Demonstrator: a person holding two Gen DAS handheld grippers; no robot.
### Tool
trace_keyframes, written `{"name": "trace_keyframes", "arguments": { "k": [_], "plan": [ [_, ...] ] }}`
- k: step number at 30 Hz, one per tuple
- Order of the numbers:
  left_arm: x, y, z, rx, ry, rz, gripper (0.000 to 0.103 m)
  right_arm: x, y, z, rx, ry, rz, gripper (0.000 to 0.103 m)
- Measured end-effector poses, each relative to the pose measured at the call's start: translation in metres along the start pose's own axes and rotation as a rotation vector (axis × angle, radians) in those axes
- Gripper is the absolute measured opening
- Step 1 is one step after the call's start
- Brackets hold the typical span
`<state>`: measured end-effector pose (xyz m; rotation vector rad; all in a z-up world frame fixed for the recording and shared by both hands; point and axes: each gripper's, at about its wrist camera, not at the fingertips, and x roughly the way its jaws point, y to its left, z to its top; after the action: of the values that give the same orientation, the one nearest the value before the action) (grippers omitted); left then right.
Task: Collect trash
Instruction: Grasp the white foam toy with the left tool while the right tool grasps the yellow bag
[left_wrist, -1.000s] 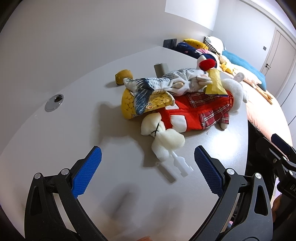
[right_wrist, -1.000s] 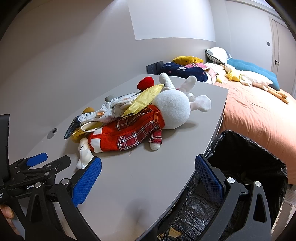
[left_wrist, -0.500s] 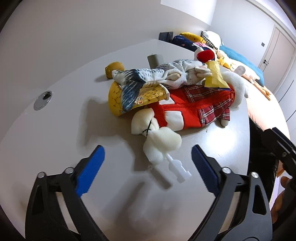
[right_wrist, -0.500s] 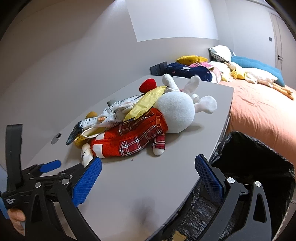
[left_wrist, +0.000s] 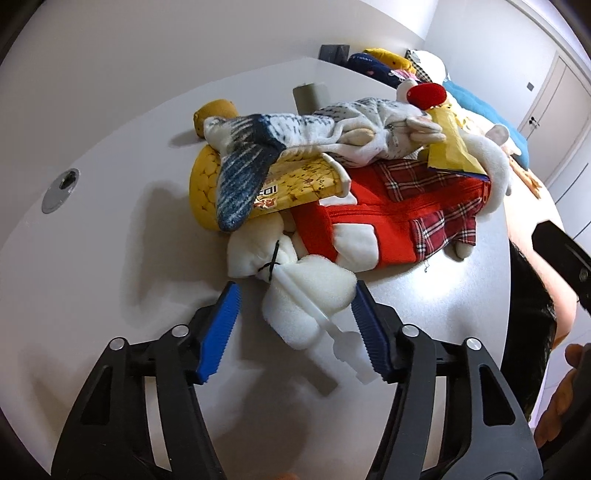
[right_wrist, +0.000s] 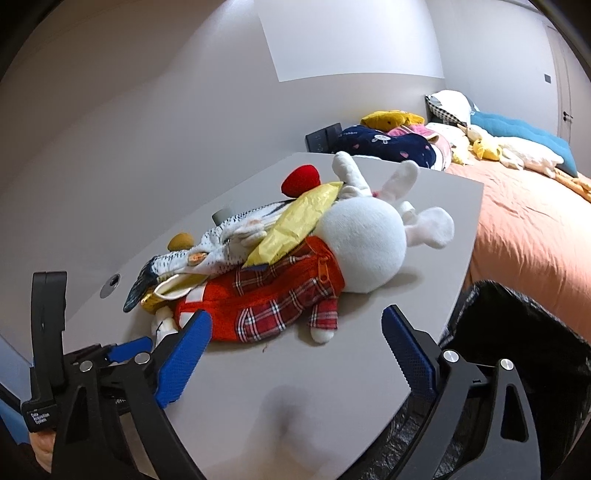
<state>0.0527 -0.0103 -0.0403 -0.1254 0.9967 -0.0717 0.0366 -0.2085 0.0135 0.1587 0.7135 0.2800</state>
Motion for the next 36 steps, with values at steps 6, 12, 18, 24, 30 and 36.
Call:
{"name": "trace_keyframes", "arguments": {
  "k": [6,12,18,24,30,36],
  "plan": [
    [0.007,0.009,0.005,-0.020,0.000,-0.024,0.053,0.021,0.001,0.019,0.017,0.013,0.037,0.089],
    [0.006,0.015,0.003,-0.006,-0.027,-0.017,0.037,0.049,-0.002,0.041,0.066,0.025,0.058,0.078],
    [0.005,0.007,-0.002,0.034,-0.042,0.005,0.036,0.064,-0.002,0.050,0.080,0.023,0.047,0.068],
    [0.005,0.008,-0.001,0.031,-0.037,-0.011,0.036,0.063,-0.002,0.051,0.107,0.003,0.061,0.052],
    [0.006,0.008,0.001,0.038,-0.031,-0.018,0.036,0.071,0.006,0.058,0.081,0.006,0.041,0.052],
    [0.006,0.008,0.003,0.042,-0.029,-0.022,0.036,0.092,0.006,0.057,0.112,0.076,0.062,0.028]
  ]
}}
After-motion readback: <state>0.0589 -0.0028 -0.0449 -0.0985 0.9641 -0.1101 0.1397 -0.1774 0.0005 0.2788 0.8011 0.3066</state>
